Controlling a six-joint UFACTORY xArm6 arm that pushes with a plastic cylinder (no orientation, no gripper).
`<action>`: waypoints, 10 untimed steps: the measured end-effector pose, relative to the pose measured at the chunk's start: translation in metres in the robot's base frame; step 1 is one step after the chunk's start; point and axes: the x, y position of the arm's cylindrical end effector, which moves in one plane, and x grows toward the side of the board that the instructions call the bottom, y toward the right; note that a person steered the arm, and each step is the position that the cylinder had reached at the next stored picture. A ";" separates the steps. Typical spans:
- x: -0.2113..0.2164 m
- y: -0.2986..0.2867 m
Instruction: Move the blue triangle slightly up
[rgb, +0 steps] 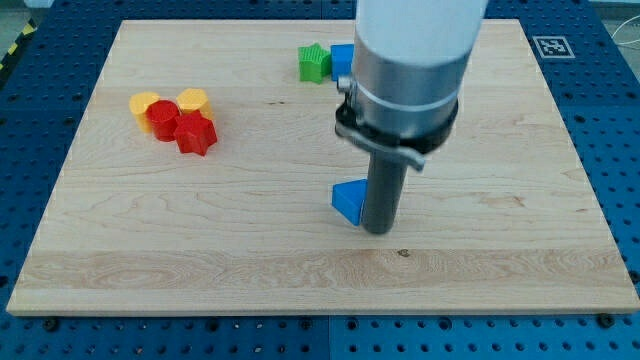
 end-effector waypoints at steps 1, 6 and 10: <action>0.058 0.000; -0.009 -0.027; -0.090 0.011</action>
